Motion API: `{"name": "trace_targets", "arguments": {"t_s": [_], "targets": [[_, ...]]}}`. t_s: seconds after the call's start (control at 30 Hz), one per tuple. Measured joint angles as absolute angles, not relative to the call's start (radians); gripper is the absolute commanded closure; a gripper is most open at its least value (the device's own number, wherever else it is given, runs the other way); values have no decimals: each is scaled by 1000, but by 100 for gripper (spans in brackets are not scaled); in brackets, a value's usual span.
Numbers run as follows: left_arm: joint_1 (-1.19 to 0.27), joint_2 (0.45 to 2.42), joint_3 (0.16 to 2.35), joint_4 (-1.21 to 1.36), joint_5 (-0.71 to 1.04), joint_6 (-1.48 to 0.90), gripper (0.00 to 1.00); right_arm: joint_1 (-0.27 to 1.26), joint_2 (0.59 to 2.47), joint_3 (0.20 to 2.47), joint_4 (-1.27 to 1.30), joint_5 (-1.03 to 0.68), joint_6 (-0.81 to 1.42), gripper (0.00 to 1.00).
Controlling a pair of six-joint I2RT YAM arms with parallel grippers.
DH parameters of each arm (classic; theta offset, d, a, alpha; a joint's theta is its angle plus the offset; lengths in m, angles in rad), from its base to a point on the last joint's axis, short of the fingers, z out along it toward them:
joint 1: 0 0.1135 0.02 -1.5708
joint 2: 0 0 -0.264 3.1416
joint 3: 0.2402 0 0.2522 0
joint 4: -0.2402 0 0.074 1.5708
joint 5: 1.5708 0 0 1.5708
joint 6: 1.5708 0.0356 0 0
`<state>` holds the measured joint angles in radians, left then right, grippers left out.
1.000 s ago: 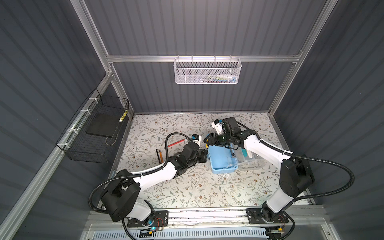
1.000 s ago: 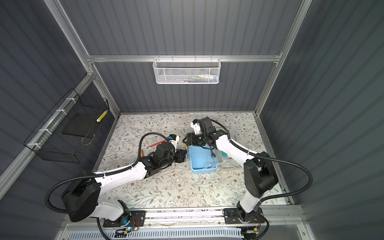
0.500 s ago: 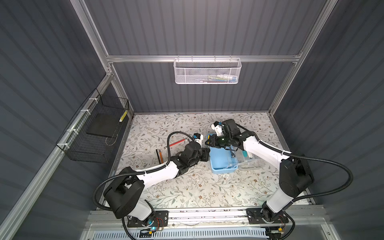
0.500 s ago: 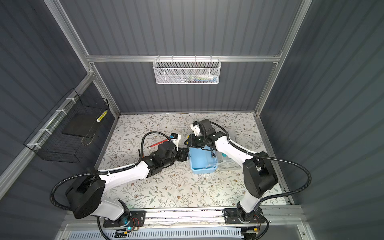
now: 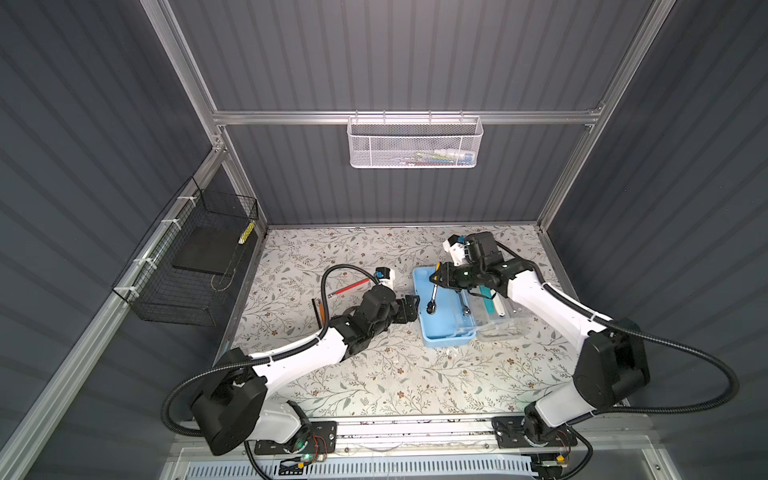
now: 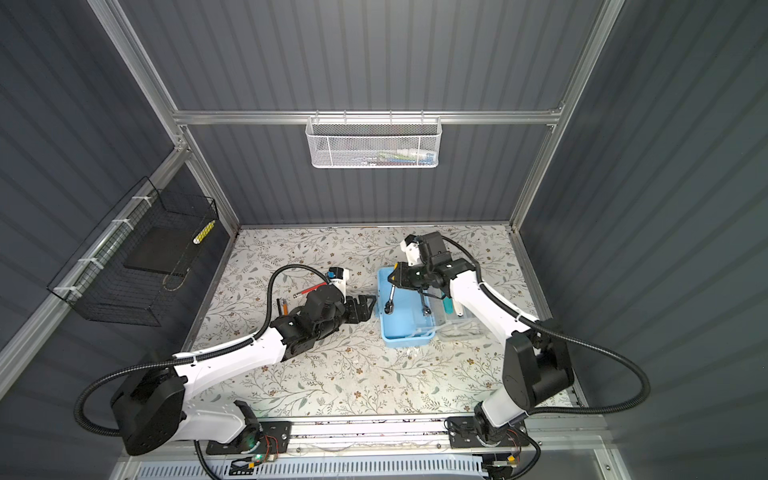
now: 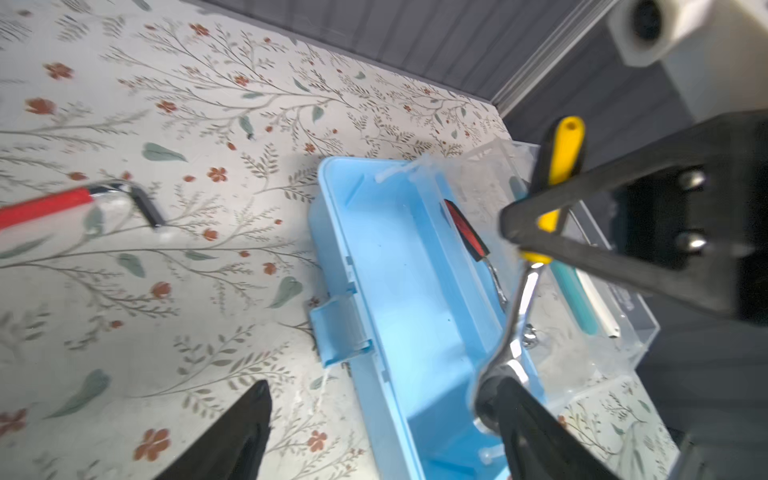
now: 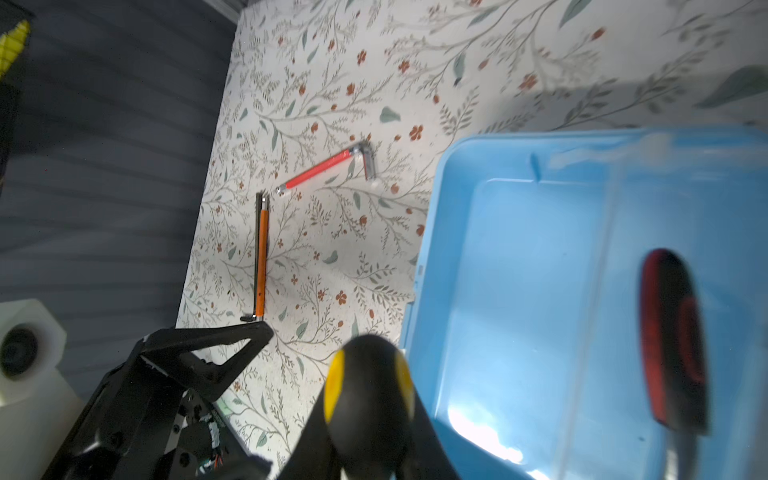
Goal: Pack the tool kit
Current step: 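Grasp the yellow ratchet with the right gripper while the left gripper releases, then lower the yellow ratchet into the blue box beside the red ratchet with right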
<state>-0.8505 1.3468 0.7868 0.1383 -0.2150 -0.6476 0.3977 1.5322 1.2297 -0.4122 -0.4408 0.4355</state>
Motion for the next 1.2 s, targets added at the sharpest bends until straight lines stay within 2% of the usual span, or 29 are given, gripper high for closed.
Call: {"name": "trace_targets", "arguments": {"t_s": [0.27, 0.73, 0.93, 1.2], "targets": [[-844, 1298, 773, -15, -348, -639, 8, 307, 1497, 1230, -516, -421, 350, 96], [-791, 1291, 728, -113, -367, -639, 7, 297, 1588, 1265, -654, -256, 224, 95], [-790, 1291, 728, -113, -363, -640, 7, 297, 1618, 1282, -665, -242, 216, 90], [-783, 1291, 728, -113, -354, -640, 7, 327, 1667, 1316, -661, -223, 216, 78]]}}
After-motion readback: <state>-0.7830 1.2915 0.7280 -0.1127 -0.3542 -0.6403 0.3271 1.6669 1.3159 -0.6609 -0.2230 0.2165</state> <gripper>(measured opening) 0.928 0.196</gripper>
